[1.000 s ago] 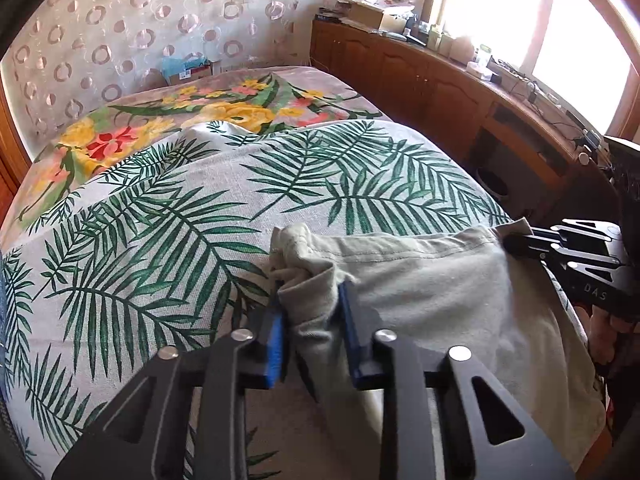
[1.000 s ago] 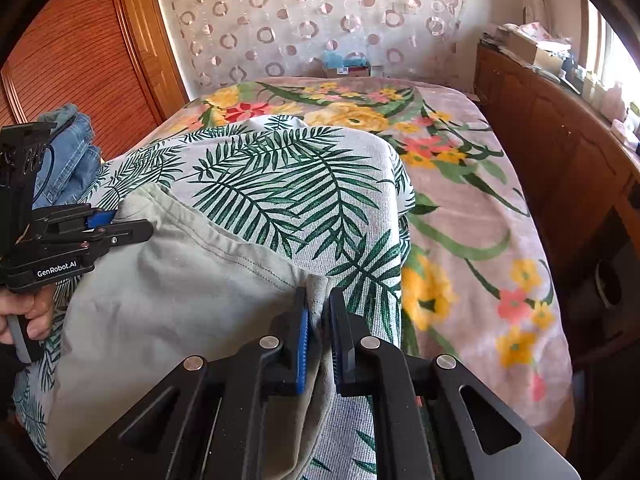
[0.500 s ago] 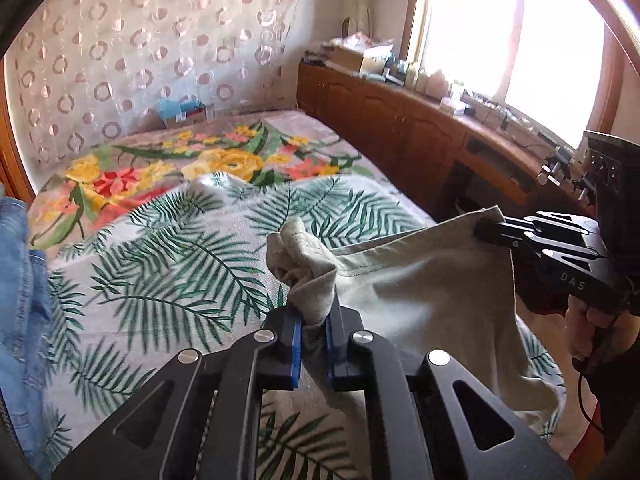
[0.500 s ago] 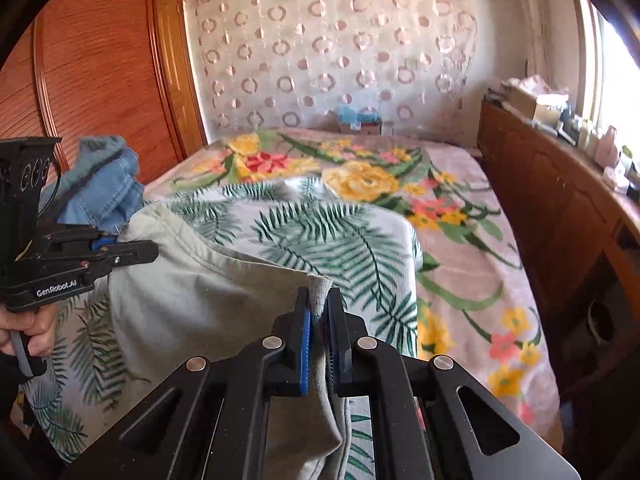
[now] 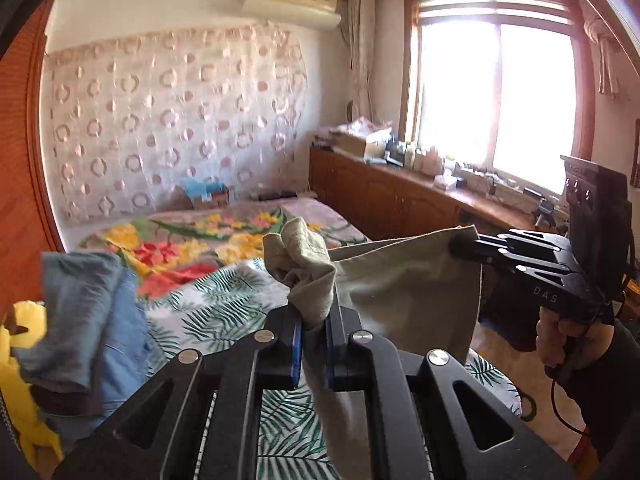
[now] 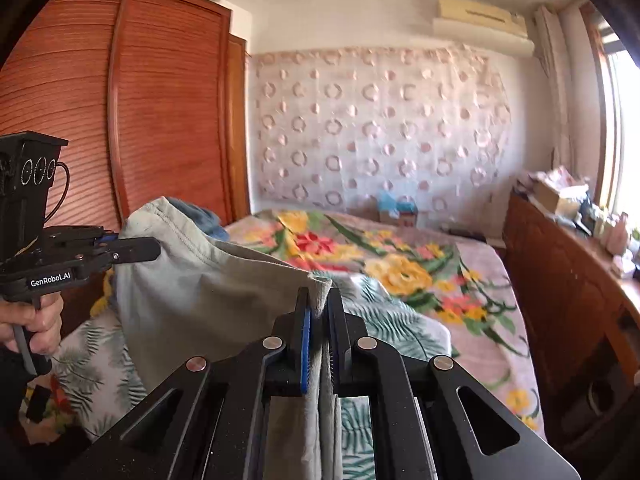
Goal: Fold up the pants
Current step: 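Lift the pants end off the bed with both grippers, then carry the held end over the pants and open both grippers, then move both grippers back toward the hem end of the folded pants, then lower both grippers onto the pants hem and close on it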
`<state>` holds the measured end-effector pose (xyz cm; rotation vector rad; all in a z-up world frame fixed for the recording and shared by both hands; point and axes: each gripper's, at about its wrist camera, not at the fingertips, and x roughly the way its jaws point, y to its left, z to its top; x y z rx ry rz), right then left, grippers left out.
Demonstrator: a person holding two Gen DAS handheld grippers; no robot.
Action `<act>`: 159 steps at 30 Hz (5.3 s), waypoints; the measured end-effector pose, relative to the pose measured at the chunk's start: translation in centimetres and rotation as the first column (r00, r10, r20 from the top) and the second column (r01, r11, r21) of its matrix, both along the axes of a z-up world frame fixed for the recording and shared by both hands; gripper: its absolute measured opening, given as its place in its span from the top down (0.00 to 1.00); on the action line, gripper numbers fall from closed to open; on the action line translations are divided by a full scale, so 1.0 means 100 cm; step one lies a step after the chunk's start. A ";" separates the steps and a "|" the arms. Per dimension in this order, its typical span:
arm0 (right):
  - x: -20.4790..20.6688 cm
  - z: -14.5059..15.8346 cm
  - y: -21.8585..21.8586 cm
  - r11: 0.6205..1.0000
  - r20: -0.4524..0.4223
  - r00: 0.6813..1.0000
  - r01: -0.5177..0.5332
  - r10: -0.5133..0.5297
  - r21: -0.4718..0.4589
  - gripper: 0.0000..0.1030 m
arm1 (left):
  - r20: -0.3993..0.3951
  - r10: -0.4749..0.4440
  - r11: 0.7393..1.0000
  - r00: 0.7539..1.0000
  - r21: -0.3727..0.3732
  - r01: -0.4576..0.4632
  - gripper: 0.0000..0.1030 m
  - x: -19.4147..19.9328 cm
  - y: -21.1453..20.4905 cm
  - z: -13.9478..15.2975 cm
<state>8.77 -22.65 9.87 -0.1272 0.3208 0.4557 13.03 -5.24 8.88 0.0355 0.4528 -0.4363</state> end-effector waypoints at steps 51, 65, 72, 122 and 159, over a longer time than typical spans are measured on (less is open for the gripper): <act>0.182 -0.156 0.007 0.997 -0.321 0.946 0.009 -0.035 -0.082 0.93 | -0.265 0.214 0.972 0.940 0.151 -0.178 0.90 0.145 0.060 -0.165; 0.152 -0.148 -0.002 0.998 -0.328 0.944 0.022 -0.040 -0.059 0.78 | -0.237 0.139 0.984 0.961 0.145 -0.106 0.33 0.100 0.049 -0.154; 0.160 -0.161 0.001 0.997 -0.365 0.930 0.020 -0.048 -0.079 0.78 | -0.262 0.142 0.983 0.955 0.148 -0.105 0.27 0.083 0.046 -0.171; -0.047 -0.144 -0.036 0.998 -0.381 0.924 -0.003 -0.024 -0.069 0.81 | -0.287 0.145 0.984 0.947 0.143 -0.107 0.27 -0.037 0.051 -0.185; -0.038 -0.175 -0.021 0.995 -0.403 0.914 0.020 -0.057 -0.096 0.68 | -0.337 0.196 0.976 0.921 0.155 -0.151 0.25 -0.045 0.055 -0.216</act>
